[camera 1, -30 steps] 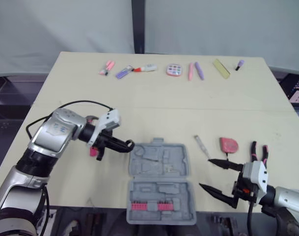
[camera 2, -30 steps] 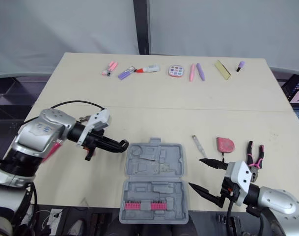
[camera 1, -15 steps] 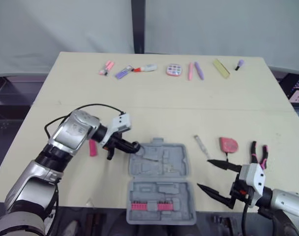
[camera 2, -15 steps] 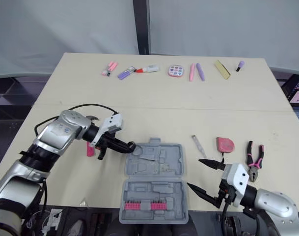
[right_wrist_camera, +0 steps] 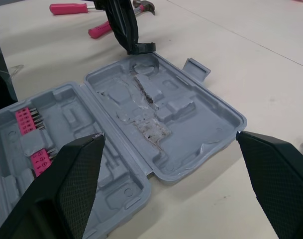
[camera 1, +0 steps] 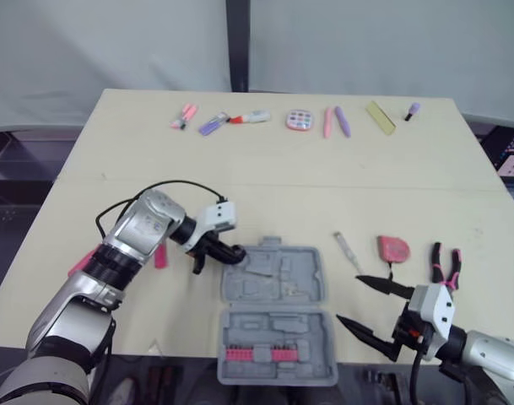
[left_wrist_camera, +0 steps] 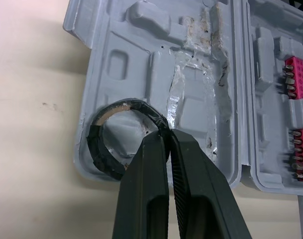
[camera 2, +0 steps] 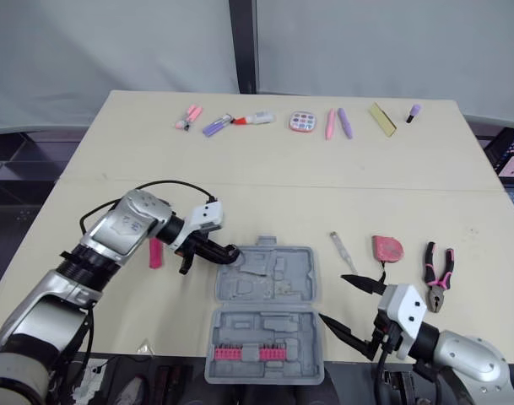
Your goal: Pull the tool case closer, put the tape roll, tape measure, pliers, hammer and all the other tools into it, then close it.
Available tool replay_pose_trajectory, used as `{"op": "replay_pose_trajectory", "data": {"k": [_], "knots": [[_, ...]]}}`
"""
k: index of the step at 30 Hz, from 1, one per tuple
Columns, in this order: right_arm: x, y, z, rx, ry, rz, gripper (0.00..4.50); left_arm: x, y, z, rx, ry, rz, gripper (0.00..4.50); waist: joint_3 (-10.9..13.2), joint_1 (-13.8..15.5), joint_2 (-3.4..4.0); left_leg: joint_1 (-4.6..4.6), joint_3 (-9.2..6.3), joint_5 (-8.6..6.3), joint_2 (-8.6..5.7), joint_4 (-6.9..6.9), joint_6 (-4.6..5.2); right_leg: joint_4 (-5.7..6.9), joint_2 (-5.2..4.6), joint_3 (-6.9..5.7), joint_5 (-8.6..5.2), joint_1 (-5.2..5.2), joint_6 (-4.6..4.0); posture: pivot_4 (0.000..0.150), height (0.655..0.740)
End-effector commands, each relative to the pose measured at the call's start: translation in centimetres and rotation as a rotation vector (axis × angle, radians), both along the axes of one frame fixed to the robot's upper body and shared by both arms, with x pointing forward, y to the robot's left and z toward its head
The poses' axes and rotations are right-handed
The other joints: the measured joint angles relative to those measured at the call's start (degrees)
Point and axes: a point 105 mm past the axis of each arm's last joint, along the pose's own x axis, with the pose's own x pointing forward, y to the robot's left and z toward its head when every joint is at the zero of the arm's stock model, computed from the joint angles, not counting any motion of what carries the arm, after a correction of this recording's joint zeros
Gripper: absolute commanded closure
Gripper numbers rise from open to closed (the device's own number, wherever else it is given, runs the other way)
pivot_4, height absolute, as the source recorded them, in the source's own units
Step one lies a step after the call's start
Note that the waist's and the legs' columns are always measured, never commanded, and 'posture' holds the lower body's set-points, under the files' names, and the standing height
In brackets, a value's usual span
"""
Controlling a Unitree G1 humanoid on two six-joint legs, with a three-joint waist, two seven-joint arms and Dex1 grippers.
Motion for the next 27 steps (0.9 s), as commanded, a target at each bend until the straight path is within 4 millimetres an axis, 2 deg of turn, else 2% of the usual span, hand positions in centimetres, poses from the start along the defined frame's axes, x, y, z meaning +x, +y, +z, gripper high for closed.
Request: {"op": "replay_pose_trajectory", "data": {"k": [1, 14, 27], "knots": [[-0.2, 0.2, 1.0, 0.004, -0.054, 0.0, 0.0, 0.4, -0.4, 0.7, -0.004, -0.03, -0.023, 4.48, 0.0, 0.0, 0.0, 0.0, 0.0, 0.0, 0.0, 0.0, 0.0, 0.0, 0.0, 0.0, 0.0, 0.0, 0.0, 0.15, 0.74], [-0.3, 0.3, 0.9, 0.003, -0.059, -0.011, 0.0, 0.7, -0.3, -0.2, 0.018, -0.03, -0.032, 4.48, 0.0, 0.0, 0.0, 0.0, 0.0, 0.0, 0.0, 0.0, 0.0, 0.0, 0.0, -0.01, 0.0, 0.0, 0.0, 0.15, 0.74], [-0.2, 0.3, 1.1, 0.003, -0.064, -0.021, 0.0, 0.9, -0.8, -0.3, 0.014, -0.02, -0.044, 4.48, 0.0, 0.0, 0.0, 0.0, 0.0, 0.0, -0.01, 0.0, 0.0, 0.01, 0.0, -0.01, 0.0, 0.0, 0.0, 0.15, 0.74]]}}
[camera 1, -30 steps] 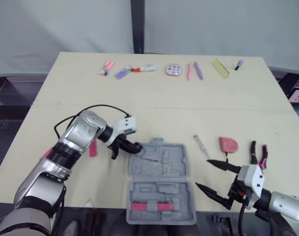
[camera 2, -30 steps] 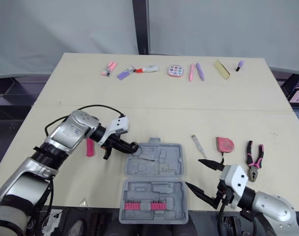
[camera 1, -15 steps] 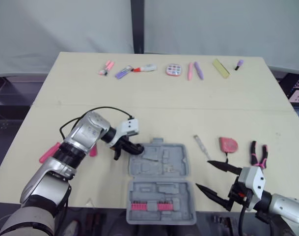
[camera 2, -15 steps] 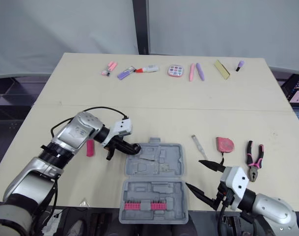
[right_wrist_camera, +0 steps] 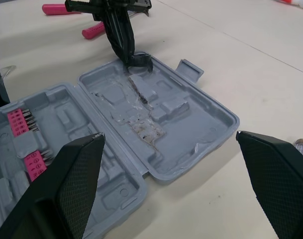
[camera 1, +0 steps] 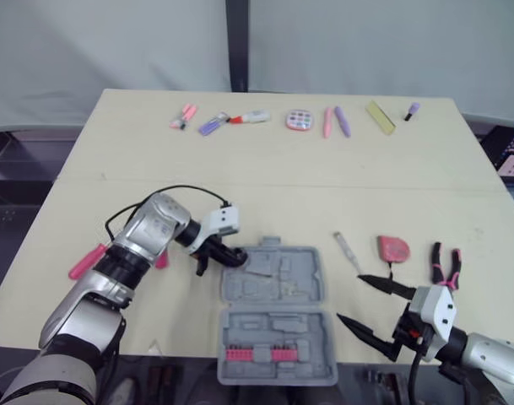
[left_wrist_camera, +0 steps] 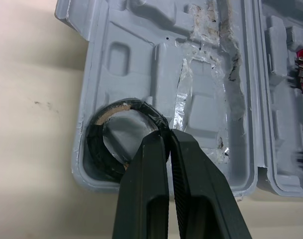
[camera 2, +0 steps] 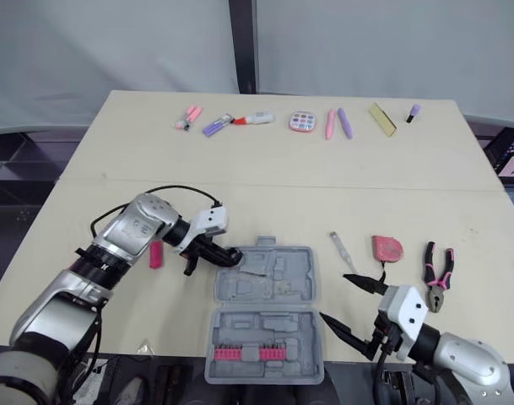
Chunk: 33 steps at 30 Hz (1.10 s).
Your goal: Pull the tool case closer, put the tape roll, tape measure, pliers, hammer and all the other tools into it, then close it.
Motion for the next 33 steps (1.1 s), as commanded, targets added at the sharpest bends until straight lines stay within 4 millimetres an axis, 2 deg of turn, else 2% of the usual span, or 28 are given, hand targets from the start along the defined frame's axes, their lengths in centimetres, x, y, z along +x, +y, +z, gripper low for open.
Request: {"op": "replay_pose_trajectory", "data": {"k": [1, 2, 4, 5, 6, 8, 16, 19, 20, 21, 24, 27, 33], "knots": [[-0.2, 0.3, 0.9, 0.005, -0.035, 0.002, 0.0, 0.3, -0.4, 1.1, -0.005, -0.018, -0.027, 4.48, 0.0, 0.0, 0.0, 0.0, 0.0, 0.0, 0.0, 0.0, 0.0, 0.0, 0.0, 0.0, 0.0, 0.0, 0.0, 0.15, 0.74], [-0.2, 0.3, 0.9, 0.007, -0.035, 0.001, 0.0, 0.3, -0.4, 1.3, -0.008, -0.015, -0.024, 3.76, 0.0, 0.0, 0.0, 0.0, 0.0, 0.0, 0.0, 0.0, 0.0, 0.0, 0.0, 0.0, 0.0, 0.0, 0.0, 0.15, 0.74], [-0.2, 0.3, 0.9, 0.009, -0.034, 0.001, 0.0, 0.3, -0.4, 1.7, -0.01, -0.02, -0.019, 3.12, 0.0, 0.0, 0.0, 0.0, 0.0, 0.0, 0.0, 0.0, 0.0, 0.0, 0.0, 0.0, 0.0, 0.0, 0.0, 0.15, 0.74], [-0.2, 0.3, 0.9, 0.01, -0.035, 0.0, 0.0, 0.3, -0.4, 2.0, -0.016, -0.024, -0.017, 2.5, 0.0, 0.0, 0.0, 0.0, 0.0, 0.0, 0.0, 0.0, 0.0, 0.0, 0.0, 0.0, 0.0, 0.0, 0.0, 0.15, 0.74], [-0.2, 0.3, 0.9, 0.01, -0.035, 0.0, 0.0, 0.3, -0.4, 2.2, -0.019, -0.027, -0.015, 2.16, 0.0, 0.0, 0.0, 0.0, 0.01, 0.0, 0.0, 0.0, 0.0, 0.0, 0.0, 0.0, 0.0, 0.0, 0.0, 0.15, 0.74], [-0.2, 0.4, 0.9, 0.011, -0.035, 0.002, 0.0, 0.1, -0.6, 2.9, -0.041, -0.01, -0.011, 1.2, 0.0, 0.0, 0.0, 0.0, 0.0, 0.0, 0.01, 0.0, 0.0, 0.0, 0.01, 0.0, 0.0, 0.0, 0.0, 0.15, 0.74], [0.0, 0.5, 0.9, 0.013, -0.04, 0.012, 0.0, -0.6, -0.3, 5.2, -0.134, -0.04, 0.01, 1.2, 0.0, 0.0, 0.0, 0.0, -0.01, 0.0, 0.01, 0.0, 0.0, 0.01, 0.0, 0.02, 0.0, 0.0, 0.0, 0.15, 0.74], [0.1, 0.5, 0.9, 0.011, -0.043, 0.013, 0.0, -0.5, 0.9, 4.9, -0.17, -0.08, 0.047, 1.2, 0.0, 0.0, 0.0, 0.01, -0.02, 0.0, 0.01, 0.0, 0.0, 0.01, -0.01, 0.03, 0.0, 0.0, 0.0, 0.15, 0.74], [0.1, 0.5, 0.9, 0.011, -0.043, 0.013, 0.0, -0.5, 1.2, 4.7, -0.171, -0.088, 0.057, 1.72, 0.0, -0.1, 0.0, 0.01, -0.03, 0.0, 0.02, 0.0, 0.0, 0.0, 0.0, 0.03, 0.0, 0.0, 0.0, 0.15, 0.74], [0.1, 0.5, 0.9, 0.011, -0.043, 0.014, 0.0, -0.5, 1.4, 4.6, -0.178, -0.097, 0.062, 2.01, 0.0, -0.1, 0.0, 0.01, -0.03, 0.0, 0.03, -0.01, 0.0, 0.01, 0.01, 0.03, 0.0, 0.0, 0.0, 0.15, 0.74], [0.2, 0.5, 0.9, 0.01, -0.043, 0.015, 0.0, -0.4, 1.9, 4.2, -0.207, -0.149, 0.079, 3.53, 0.0, -0.1, 0.0, 0.01, -0.03, 0.0, 0.06, -0.01, 0.0, 0.01, 0.02, 0.02, 0.0, 0.0, 0.0, 0.15, 0.74], [0.3, 0.3, 0.9, 0.008, -0.042, 0.018, 0.0, -0.4, 2.5, 3.6, -0.223, -0.2, 0.09, 3.53, 0.0, 0.0, 0.0, 0.01, -0.02, 0.0, 0.04, 0.0, 0.0, 0.0, 0.0, 0.03, 0.0, 0.0, 0.0, 0.15, 0.74], [0.5, 0.2, 0.9, 0.004, -0.047, 0.023, 0.0, -0.3, 1.7, 2.3, -0.312, -0.274, 0.112, 3.53, 0.0, 0.2, 0.0, 0.0, -0.07, 0.0, -0.01, 0.03, 0.0, 0.02, -0.02, 0.03, 0.0, 0.01, 0.0, 0.15, 0.74]]}}
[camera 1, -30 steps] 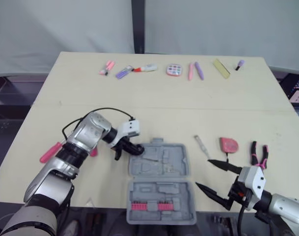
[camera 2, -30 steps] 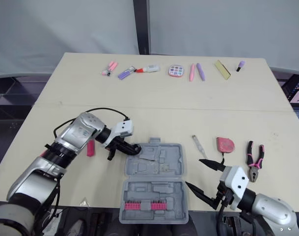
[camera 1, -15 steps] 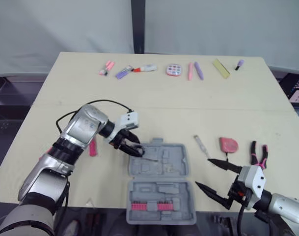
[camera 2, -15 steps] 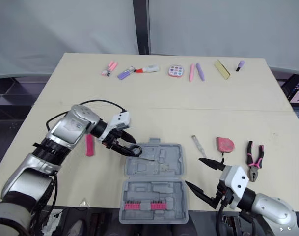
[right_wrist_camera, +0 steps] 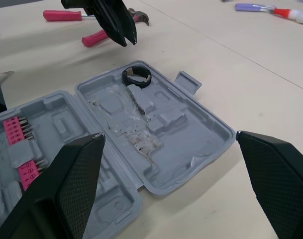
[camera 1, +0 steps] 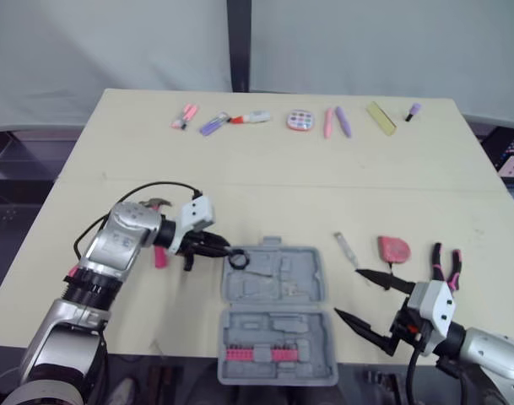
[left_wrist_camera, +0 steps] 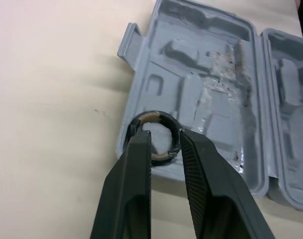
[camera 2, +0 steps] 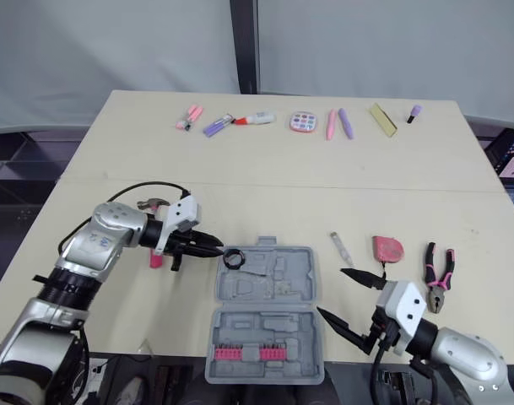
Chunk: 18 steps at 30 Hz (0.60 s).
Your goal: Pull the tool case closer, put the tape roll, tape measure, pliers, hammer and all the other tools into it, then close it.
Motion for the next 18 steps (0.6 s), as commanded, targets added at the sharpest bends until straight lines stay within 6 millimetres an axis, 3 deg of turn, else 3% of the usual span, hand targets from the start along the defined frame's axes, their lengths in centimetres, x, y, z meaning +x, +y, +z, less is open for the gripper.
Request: {"op": "replay_pose_trajectory", "data": {"k": [1, 4, 6, 8, 12, 15, 18], "knots": [[-0.09, 0.02, 0.44, 0.003, -0.018, 0.016, 0.0, 0.01, -0.71, 0.27, -0.059, -0.069, -0.007, 3.53, 0.0, -0.1, 0.0, 0.0, 0.0, 0.0, -0.01, 0.0, 0.0, 0.0, 0.0, 0.0, 0.0, 0.0, 0.0, 0.15, 0.74], [-0.12, -0.08, 0.4, 0.0, -0.017, 0.017, 0.0, -0.32, -1.01, 0.02, -0.091, -0.053, -0.024, 3.53, 0.0, -0.2, 0.0, 0.0, 0.03, 0.0, 0.02, -0.02, 0.0, 0.0, 0.02, -0.03, 0.0, 0.0, 0.0, 0.15, 0.74], [-0.13, -0.15, 0.38, -0.002, -0.015, 0.017, 0.0, -0.24, -1.07, 0.11, -0.108, -0.055, -0.015, 3.0, 0.0, -0.2, 0.0, 0.0, 0.03, 0.0, 0.03, -0.03, 0.0, 0.0, 0.02, -0.04, 0.0, 0.0, 0.0, 0.15, 0.74], [-0.13, -0.21, 0.38, -0.003, -0.014, 0.017, 0.0, -0.05, -1.07, 0.08, -0.106, -0.068, -0.001, 2.26, 0.0, -0.2, 0.0, 0.01, 0.04, 0.0, 0.02, -0.02, 0.0, 0.0, 0.01, -0.03, 0.0, 0.0, 0.0, 0.15, 0.74], [-0.22, -0.26, 0.35, -0.006, -0.012, 0.018, 0.0, 0.15, -1.11, -0.06, -0.106, -0.084, 0.017, 0.16, 0.0, -0.2, 0.0, 0.01, 0.04, 0.0, 0.02, -0.02, 0.0, 0.0, 0.01, -0.03, 0.0, 0.0, 0.0, 0.15, 0.74], [-0.29, -0.31, 0.34, -0.006, -0.011, 0.017, 0.0, 0.04, -1.21, -0.07, -0.116, -0.079, 0.015, 0.16, 0.0, -0.2, 0.0, 0.01, 0.04, 0.0, 0.01, -0.02, 0.0, 0.0, 0.01, -0.03, 0.0, 0.0, 0.0, 0.15, 0.74], [-0.41, -0.34, 0.31, -0.007, -0.006, 0.015, 0.0, -0.08, -1.25, -0.26, -0.122, -0.076, 0.017, 1.25, 0.0, -0.2, 0.0, 0.01, 0.04, 0.0, 0.02, -0.02, 0.0, 0.0, 0.01, -0.03, 0.0, 0.0, 0.0, 0.15, 0.74]]}}
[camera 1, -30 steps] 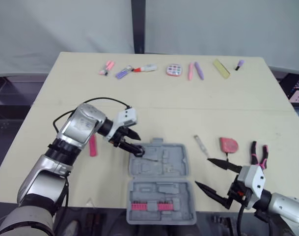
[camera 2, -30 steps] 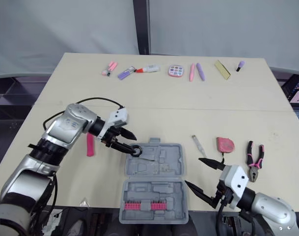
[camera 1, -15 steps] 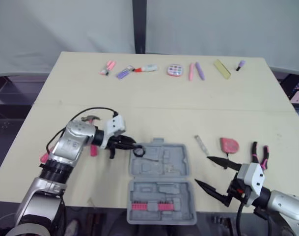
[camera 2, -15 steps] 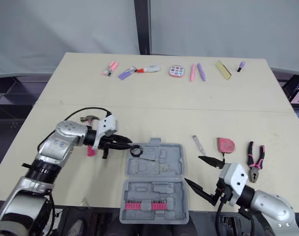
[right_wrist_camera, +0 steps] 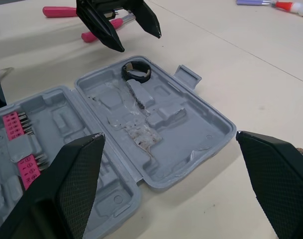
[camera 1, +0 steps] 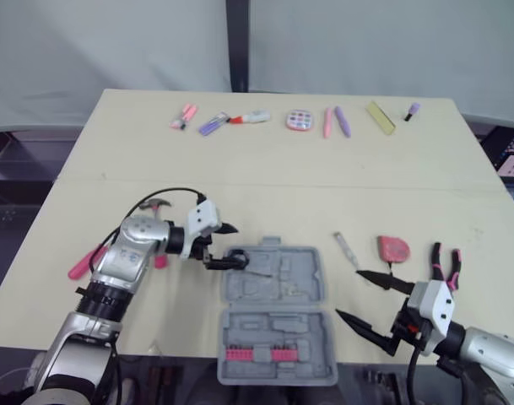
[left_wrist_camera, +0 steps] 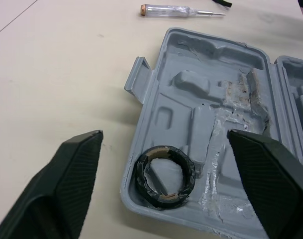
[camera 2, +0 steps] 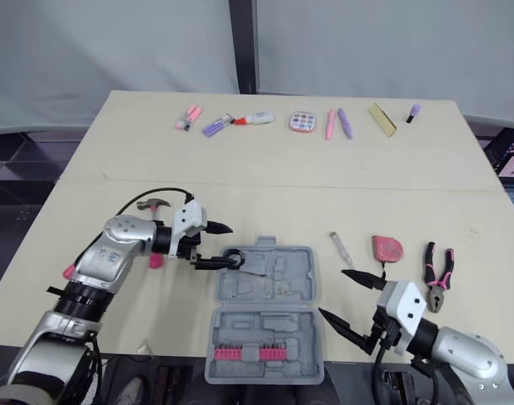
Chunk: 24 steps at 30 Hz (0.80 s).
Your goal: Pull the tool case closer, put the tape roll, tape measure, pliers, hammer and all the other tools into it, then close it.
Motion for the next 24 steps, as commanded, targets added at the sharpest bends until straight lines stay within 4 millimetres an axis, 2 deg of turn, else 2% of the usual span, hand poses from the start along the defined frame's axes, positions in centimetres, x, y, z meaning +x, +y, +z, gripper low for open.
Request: {"op": "replay_pose_trajectory", "data": {"k": [1, 2, 7, 10, 24], "knots": [[-0.3, -0.1, 0.7, -0.005, -0.028, 0.011, 0.0, -0.1, -0.1, 0.5, -0.027, -0.025, -0.004, 1.7, 0.0, 0.0, 0.0, 0.0, 0.0, 0.0, 0.0, 0.0, 0.0, 0.0, 0.0, 0.0, 0.0, 0.0, 0.0, 0.15, 0.74], [-0.4, -0.1, 0.8, -0.006, -0.028, 0.011, 0.0, -0.1, -0.2, 0.4, -0.026, -0.03, 0.002, 2.18, 0.0, 0.0, 0.0, 0.0, 0.0, 0.0, 0.0, 0.0, 0.0, 0.0, 0.0, 0.0, 0.0, 0.0, 0.0, 0.15, 0.74], [-0.5, -0.1, 0.8, -0.006, -0.026, 0.011, 0.0, -0.2, -0.2, 0.2, -0.036, -0.018, 0.003, 2.18, 0.0, 0.0, 0.0, 0.0, 0.0, 0.0, -0.01, 0.01, 0.0, 0.0, 0.0, 0.0, 0.0, 0.0, 0.0, 0.15, 0.74], [-0.5, -0.1, 0.9, -0.007, -0.023, 0.015, 0.0, -0.2, -0.1, 0.0, -0.021, -0.024, 0.011, 3.08, 0.0, 0.0, 0.0, 0.0, 0.0, 0.0, 0.0, 0.0, 0.0, -0.01, 0.0, 0.0, 0.0, 0.0, 0.0, 0.15, 0.74], [-0.7, 0.0, 1.1, -0.005, -0.022, 0.015, 0.0, -0.3, -0.4, -1.5, -0.005, -0.061, 0.028, 3.08, 0.0, 0.1, 0.0, 0.0, 0.01, 0.0, 0.0, 0.0, 0.0, -0.01, 0.0, 0.01, 0.0, 0.0, 0.0, 0.15, 0.74]]}}
